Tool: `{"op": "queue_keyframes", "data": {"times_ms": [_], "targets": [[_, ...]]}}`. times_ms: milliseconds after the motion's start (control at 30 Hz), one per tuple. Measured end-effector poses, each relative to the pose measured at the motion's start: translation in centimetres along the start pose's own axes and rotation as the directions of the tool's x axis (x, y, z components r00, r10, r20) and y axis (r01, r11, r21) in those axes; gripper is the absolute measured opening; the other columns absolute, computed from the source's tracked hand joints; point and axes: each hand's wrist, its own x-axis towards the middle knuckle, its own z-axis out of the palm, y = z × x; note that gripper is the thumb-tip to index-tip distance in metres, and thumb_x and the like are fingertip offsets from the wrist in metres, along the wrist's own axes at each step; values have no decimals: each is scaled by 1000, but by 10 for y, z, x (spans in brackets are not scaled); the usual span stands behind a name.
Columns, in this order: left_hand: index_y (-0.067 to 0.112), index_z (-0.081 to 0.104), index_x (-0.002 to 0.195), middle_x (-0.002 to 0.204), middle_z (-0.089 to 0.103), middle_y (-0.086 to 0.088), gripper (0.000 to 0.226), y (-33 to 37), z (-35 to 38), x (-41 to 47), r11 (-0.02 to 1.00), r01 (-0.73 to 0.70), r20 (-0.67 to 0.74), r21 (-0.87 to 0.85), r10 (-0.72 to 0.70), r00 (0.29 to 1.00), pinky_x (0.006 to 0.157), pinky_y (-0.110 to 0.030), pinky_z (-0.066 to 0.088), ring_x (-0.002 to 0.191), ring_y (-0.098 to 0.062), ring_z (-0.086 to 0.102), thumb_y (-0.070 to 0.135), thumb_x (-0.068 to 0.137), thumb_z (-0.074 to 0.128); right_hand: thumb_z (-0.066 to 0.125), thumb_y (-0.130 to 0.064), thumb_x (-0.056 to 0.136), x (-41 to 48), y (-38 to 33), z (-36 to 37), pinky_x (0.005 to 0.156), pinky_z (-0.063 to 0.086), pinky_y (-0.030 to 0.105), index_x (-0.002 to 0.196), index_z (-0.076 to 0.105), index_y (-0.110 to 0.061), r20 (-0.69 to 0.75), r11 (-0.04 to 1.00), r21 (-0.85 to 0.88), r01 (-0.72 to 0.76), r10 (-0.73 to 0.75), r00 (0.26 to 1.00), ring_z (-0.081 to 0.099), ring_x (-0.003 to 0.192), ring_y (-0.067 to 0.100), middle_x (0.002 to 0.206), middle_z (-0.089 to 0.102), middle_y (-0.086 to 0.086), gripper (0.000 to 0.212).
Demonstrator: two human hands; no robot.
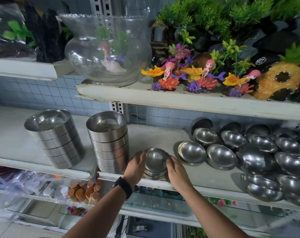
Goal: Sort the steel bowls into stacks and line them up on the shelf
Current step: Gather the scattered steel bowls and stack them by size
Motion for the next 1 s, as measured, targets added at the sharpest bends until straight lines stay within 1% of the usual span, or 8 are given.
{"op": "queue_keyframes", "data": {"times_ms": [133,200,267,433,600,700,867,1000], "targets": [[16,58,116,112,67,-10,44,7,-3,1,998,-47,-44,37,49,998,81,-29,43,100,-28,63,50,104,33,40,-33,107,-5,-14,-9,82,41,25,117,61,-19,-41,999,-9,44,-44,998,58,98,14,106,60,-2,27],[17,57,126,121,65,-9,54,12,-2,1,991,-89,-90,97,98,991,95,-35,46,114,-27,60,58,100,32,40,-33,108,-7,-21,-15,81,38,20,124,60,-18,-54,997,-44,62,-65,996,53,96,9,104,55,-6,30],[14,50,140,138,55,-10,52,22,0,1,978,-129,-103,163,147,984,111,-34,37,130,-26,50,48,104,39,42,-34,107,-7,-26,-23,85,40,21,125,60,-19,-96,987,-115,112,-123,988,55,100,9,108,56,-9,29],[15,59,129,128,63,-6,51,58,7,6,865,-304,-85,401,365,927,100,-38,46,117,-25,56,46,98,32,48,-34,102,8,-32,-66,75,53,30,102,65,-18,-178,903,-375,211,-294,939,62,83,9,95,66,-7,24],[19,62,108,108,66,-1,50,93,22,23,771,-359,96,526,367,925,88,-40,50,96,-20,58,49,94,24,40,-42,103,18,-27,-136,55,50,31,92,61,-18,-109,728,-669,149,-294,950,62,69,16,83,66,-2,34],[18,63,113,111,66,-2,39,110,42,35,730,-387,162,563,362,918,93,-39,47,100,-22,58,41,101,33,41,-42,103,13,-18,-173,58,47,31,89,59,-17,-133,661,-745,94,-285,949,60,72,16,83,60,-5,34],[18,61,118,116,65,-2,48,128,78,41,665,-440,251,604,365,897,97,-40,47,105,-21,59,48,101,28,40,-46,102,3,6,-218,57,38,29,95,62,-18,-206,599,-801,-19,-246,947,58,71,19,85,65,0,37],[17,59,121,121,63,-3,57,138,105,41,625,-442,301,643,324,897,98,-40,47,110,-22,58,51,96,21,38,-48,100,-9,28,-249,62,49,31,93,63,-18,-240,596,-800,-62,-223,945,64,80,21,89,68,1,39]]}}
